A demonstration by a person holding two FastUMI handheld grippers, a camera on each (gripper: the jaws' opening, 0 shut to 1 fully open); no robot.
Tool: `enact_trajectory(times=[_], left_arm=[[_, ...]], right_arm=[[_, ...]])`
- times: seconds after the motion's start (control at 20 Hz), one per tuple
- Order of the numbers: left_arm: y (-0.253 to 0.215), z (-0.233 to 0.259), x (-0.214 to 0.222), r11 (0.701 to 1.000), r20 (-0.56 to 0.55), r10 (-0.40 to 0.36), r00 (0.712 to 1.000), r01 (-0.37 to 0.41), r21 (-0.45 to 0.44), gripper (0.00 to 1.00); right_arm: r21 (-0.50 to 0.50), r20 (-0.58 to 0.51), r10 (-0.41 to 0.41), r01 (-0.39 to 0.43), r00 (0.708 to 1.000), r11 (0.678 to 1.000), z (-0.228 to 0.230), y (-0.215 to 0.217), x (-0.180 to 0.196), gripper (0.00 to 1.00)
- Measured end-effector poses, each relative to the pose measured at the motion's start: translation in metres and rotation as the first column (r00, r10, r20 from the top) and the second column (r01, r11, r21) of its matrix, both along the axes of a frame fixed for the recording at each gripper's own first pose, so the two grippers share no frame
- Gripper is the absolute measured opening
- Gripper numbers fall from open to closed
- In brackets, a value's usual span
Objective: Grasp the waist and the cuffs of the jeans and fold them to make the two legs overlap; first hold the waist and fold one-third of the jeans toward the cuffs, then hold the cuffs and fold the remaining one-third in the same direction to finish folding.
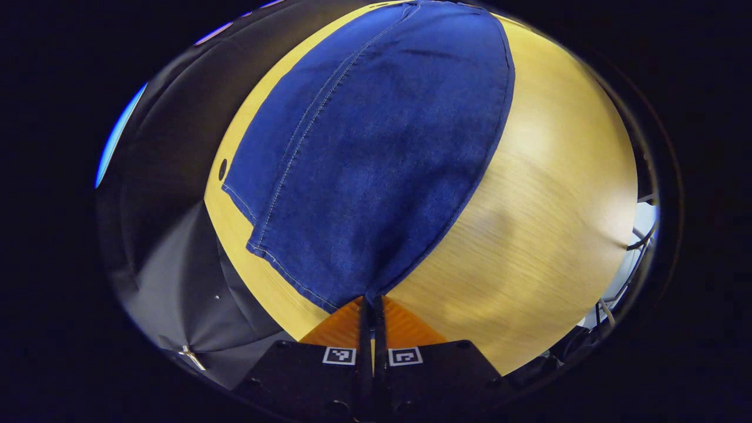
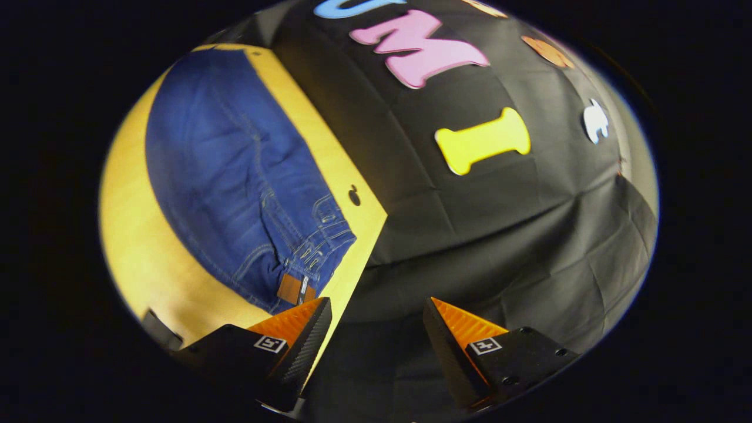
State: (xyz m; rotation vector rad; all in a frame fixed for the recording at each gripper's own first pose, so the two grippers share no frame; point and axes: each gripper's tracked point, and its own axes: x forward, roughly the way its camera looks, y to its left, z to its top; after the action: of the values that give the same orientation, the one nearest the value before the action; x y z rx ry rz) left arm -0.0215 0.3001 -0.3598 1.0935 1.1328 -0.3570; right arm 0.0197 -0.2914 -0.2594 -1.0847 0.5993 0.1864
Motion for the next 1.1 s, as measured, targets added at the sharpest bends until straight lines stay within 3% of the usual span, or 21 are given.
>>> enact_trajectory(times=[0.2, 0.3, 0.45, 0.55, 0.75, 0.85, 0.9, 1.0, 1.05, 1.1], left_arm=[[0.000, -0.001, -0.001, 1.000, -0.003, -0.006, 1.000, 0.006, 0.016, 0.06], [-0.001, -0.001, 0.000, 1.000, -0.018, 0.003, 1.000, -0.003, 0.018, 0.06], [-0.001, -0.001, -0.001, 0.999, -0.023, -0.006, 1.000, 0.007, 0.034, 0.06], [-0.001, -0.002, -0.001, 0.999, -0.012, 0.008, 1.000, -0.008, 0.032, 0.06], [-0.001, -0.003, 0.001, 0.999, 0.013, 0.024, 1.000, -0.024, 0.025, 0.06], [-0.001, -0.003, 0.001, 0.999, 0.019, 0.021, 1.000, -0.021, 0.029, 0.06], [-0.001, -0.003, 0.001, 0.999, 0.022, 0.020, 1.000, -0.021, 0.031, 0.06], [0.000, -0.003, 0.001, 0.999, 0.026, 0.029, 0.999, -0.030, 0.035, 0.06], [-0.001, -0.003, 0.001, 0.999, 0.026, 0.037, 0.999, -0.038, 0.035, 0.10], [-0.001, -0.003, 0.001, 0.999, 0.026, 0.038, 0.999, -0.039, 0.037, 0.06]], right_arm=[[-0.114, -0.172, 0.166, -0.187, 0.971, 0.976, -0.048, -0.005, -0.012, 0.96], [-0.124, -0.245, 0.253, -0.289, 0.936, 0.949, -0.072, 0.007, -0.018, 0.96], [-0.142, -0.365, 0.354, -0.427, 0.861, 0.893, -0.113, 0.017, -0.020, 0.96], [-0.175, -0.434, 0.358, -0.467, 0.827, 0.867, -0.136, 0.012, -0.017, 0.96], [-0.211, -0.418, 0.367, -0.482, 0.831, 0.851, -0.140, 0.017, -0.001, 0.91], [-0.215, -0.448, 0.384, -0.514, 0.807, 0.830, -0.149, 0.024, -0.002, 0.89], [-0.215, -0.471, 0.386, -0.528, 0.793, 0.822, -0.155, 0.025, -0.004, 0.84], [-0.221, -0.488, 0.368, -0.520, 0.791, 0.825, -0.162, 0.025, 0.002, 0.46], [-0.210, -0.490, 0.345, -0.492, 0.801, 0.845, -0.162, 0.026, 0.004, 0.27], [-0.196, -0.498, 0.311, -0.454, 0.810, 0.869, -0.162, 0.025, 0.003, 0.26]])
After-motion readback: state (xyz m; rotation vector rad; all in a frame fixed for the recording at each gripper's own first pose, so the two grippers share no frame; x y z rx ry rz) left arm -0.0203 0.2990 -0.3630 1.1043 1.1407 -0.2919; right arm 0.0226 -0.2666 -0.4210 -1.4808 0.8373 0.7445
